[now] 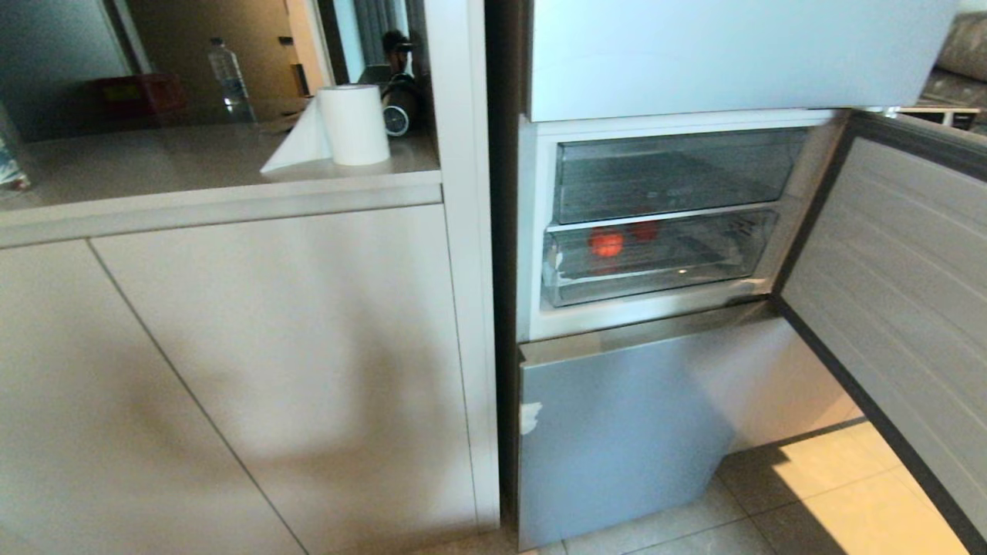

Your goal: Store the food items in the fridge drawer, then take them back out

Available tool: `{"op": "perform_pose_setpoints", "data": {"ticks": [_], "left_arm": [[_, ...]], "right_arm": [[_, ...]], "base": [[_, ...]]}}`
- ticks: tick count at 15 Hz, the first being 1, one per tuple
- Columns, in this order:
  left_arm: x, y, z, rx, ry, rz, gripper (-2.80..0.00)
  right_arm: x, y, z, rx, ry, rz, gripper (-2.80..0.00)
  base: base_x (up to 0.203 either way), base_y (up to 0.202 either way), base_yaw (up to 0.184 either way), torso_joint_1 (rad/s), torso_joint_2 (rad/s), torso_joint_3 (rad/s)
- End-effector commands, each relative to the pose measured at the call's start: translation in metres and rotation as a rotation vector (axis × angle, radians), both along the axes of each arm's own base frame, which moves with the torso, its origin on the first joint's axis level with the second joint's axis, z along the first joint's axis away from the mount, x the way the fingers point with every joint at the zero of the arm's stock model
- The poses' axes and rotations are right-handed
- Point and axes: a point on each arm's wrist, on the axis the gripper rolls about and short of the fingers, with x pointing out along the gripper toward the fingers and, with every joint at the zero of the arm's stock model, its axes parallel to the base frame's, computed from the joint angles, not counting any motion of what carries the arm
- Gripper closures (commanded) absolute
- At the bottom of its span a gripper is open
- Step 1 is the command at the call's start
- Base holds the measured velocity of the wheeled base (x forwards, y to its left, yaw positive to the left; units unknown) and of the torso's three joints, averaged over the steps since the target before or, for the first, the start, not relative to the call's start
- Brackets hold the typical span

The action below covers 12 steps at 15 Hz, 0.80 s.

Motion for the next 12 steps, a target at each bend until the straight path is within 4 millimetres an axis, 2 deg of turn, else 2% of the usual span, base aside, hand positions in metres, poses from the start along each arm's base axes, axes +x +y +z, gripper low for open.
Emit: {"op": "perform_pose_setpoints", "data": {"ticks": [1,6,8,9,12], "left_arm": [[0.0,0.0,0.0,0.0,0.002,0.0,0.0],[0.0,0.0,0.0,0.0,0.002,0.0,0.0],[0.0,0.0,0.0,0.0,0.002,0.0,0.0],[0.0,0.0,0.0,0.001,0.002,0.0,0.0],[0.0,0.0,0.0,0.0,0.002,0.0,0.0]], "right_arm": [[0.0,0.0,0.0,0.0,0.001,0.001,0.0],[0.0,0.0,0.0,-0.011,0.002,0.004,0.0],[0.0,0.0,0.0,-0.006,0.002,0.0,0.0],[-0.001,0.0,0.005,-0.01,-0.012,-0.007,0.0],[0.001,-0.003,0.037,0.003,0.015,-0.111,0.0]], "base": [[0.003,-0.007,0.182,-0.001,0.0,0.002],[0.0,-0.01,0.167,0.003,0.0,0.002],[0.0,-0.005,0.044,0.003,0.0,0.001],[0.0,0.0,0.0,0.0,0.0,0.0],[0.0,0.0,0.0,0.0,0.0,0.0]]}}
